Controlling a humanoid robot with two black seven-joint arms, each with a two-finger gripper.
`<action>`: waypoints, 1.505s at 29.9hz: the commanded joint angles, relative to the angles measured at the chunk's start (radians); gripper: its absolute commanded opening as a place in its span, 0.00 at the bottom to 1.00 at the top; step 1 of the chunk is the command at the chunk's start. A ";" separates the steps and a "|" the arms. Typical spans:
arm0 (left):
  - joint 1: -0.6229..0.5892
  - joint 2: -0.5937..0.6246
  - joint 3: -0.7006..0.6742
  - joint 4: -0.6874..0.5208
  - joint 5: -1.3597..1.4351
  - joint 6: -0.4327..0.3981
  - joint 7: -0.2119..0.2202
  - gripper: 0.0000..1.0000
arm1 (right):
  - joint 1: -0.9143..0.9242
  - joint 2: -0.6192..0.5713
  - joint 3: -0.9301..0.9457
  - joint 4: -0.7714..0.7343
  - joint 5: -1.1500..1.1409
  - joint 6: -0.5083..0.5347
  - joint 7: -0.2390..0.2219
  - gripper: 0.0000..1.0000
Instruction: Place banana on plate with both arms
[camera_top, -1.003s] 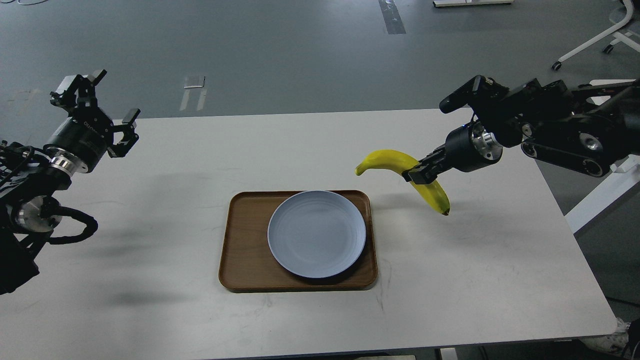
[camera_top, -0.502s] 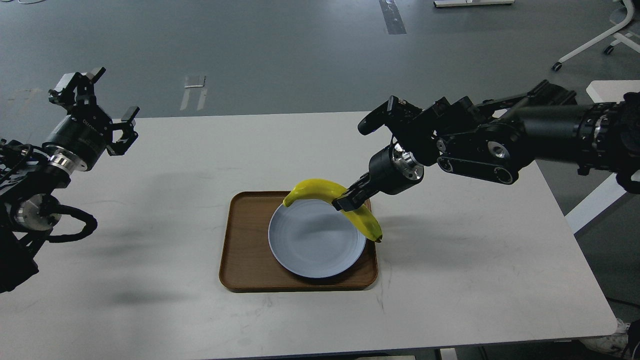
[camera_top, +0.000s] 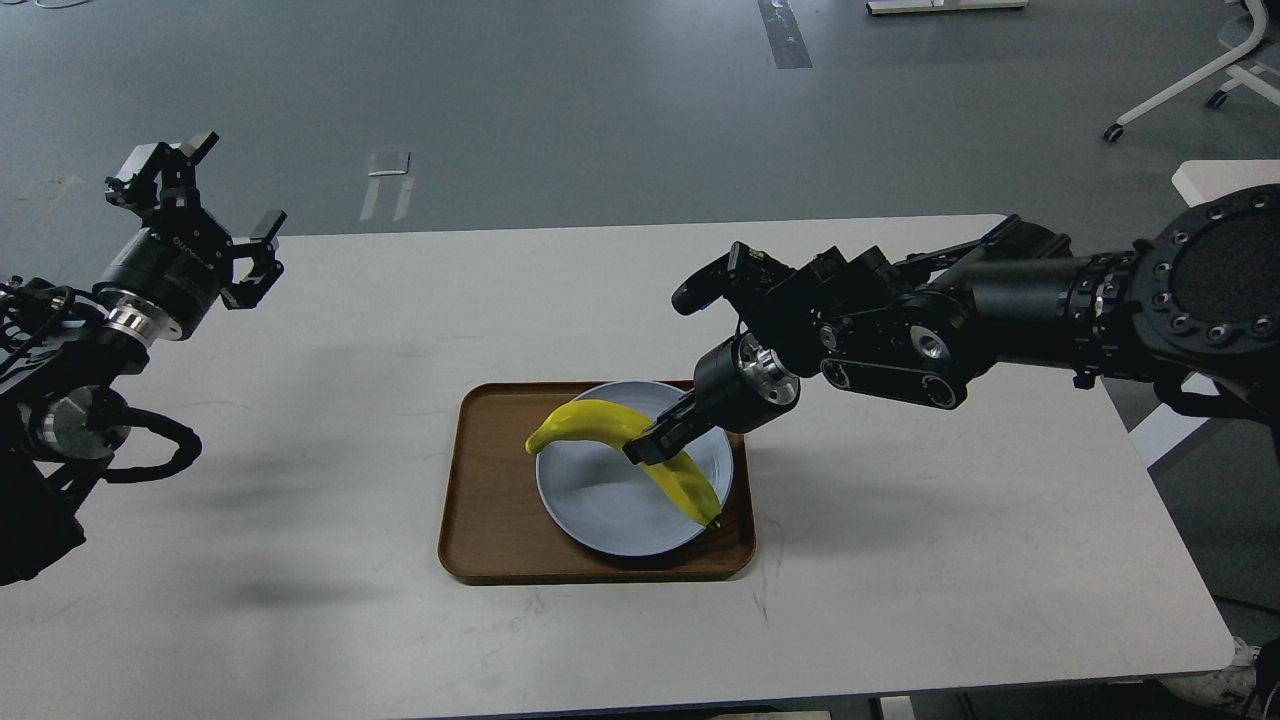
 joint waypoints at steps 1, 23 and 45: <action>0.000 0.004 0.000 0.000 -0.001 0.000 0.000 0.98 | -0.011 0.018 -0.001 -0.030 0.002 -0.001 0.000 0.00; -0.005 0.008 -0.005 0.000 -0.006 0.000 0.000 0.98 | -0.012 0.018 -0.067 -0.067 0.075 0.004 0.000 0.52; -0.006 0.005 -0.003 0.000 -0.006 0.000 0.000 0.98 | -0.161 -0.396 0.453 -0.064 0.233 0.001 0.000 1.00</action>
